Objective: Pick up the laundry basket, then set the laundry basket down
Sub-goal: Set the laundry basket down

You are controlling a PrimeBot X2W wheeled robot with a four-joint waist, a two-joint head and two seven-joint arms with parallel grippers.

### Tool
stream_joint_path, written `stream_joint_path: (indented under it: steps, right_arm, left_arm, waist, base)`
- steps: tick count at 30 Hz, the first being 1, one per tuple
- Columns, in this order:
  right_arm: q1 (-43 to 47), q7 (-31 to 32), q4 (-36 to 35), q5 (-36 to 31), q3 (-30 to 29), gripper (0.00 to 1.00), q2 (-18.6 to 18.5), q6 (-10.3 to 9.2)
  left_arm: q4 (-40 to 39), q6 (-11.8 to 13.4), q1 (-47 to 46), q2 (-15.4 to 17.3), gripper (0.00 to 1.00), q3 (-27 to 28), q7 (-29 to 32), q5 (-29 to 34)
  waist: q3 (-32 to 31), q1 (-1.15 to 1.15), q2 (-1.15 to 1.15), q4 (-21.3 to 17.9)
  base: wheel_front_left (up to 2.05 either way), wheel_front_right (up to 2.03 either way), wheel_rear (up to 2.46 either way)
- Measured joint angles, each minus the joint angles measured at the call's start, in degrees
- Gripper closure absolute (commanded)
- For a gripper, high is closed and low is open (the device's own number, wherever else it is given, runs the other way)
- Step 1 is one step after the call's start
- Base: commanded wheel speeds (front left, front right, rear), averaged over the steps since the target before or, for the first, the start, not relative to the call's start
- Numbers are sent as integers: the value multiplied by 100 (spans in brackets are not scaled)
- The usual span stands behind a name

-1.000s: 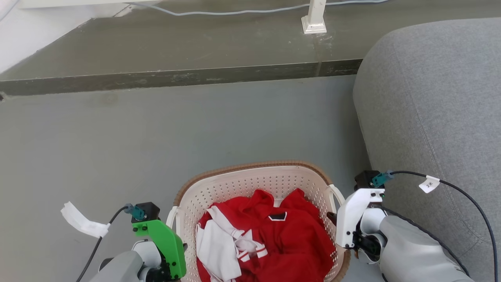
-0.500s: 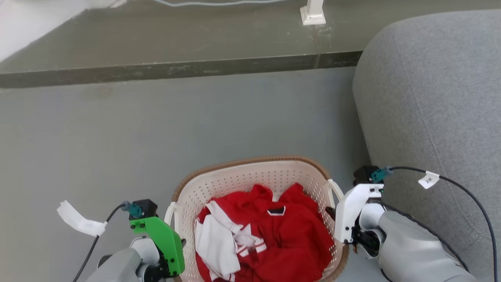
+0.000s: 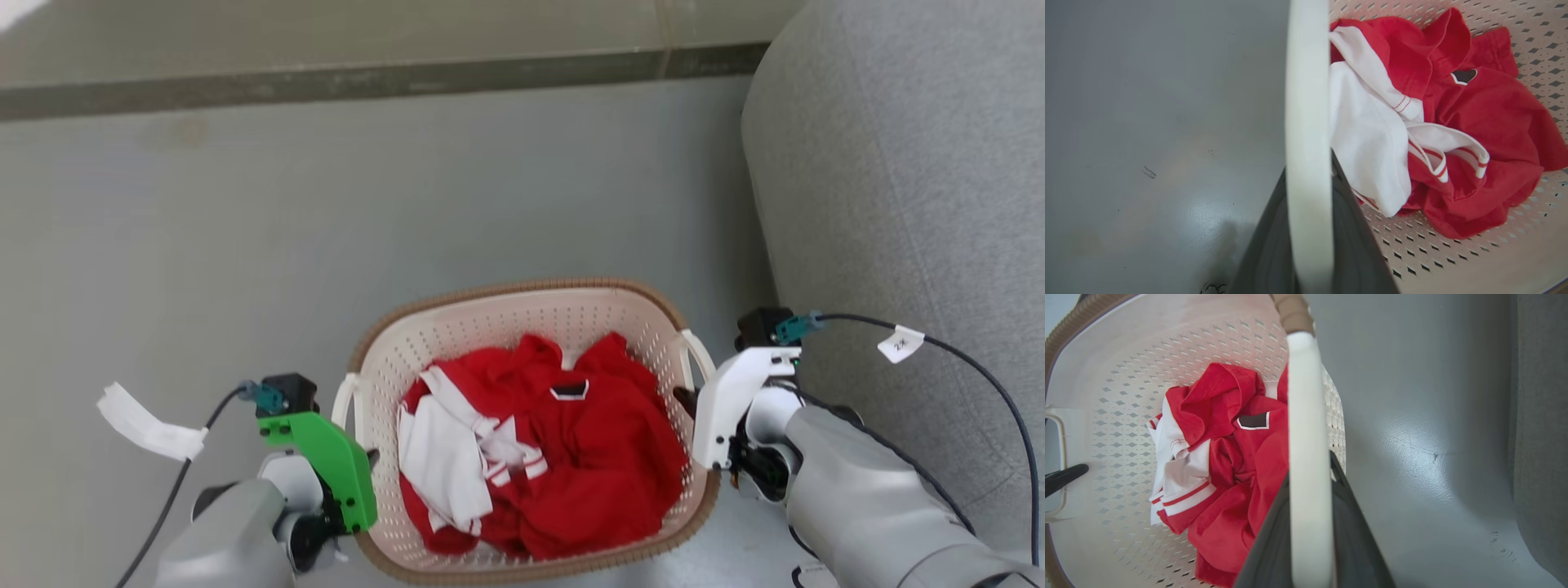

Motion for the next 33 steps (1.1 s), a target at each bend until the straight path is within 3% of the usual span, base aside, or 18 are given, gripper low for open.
stream_joint_path:
  steps: [33]
  right_arm:
    - [-869, -1028, -230, 54, -60, 100, -23, 0]
  left_arm:
    - [7, -5, -1134, 162, 100, 19, -975, 166]
  waist:
    - [2091, 0, 0, 8]
  base:
    - [0, 0, 0]
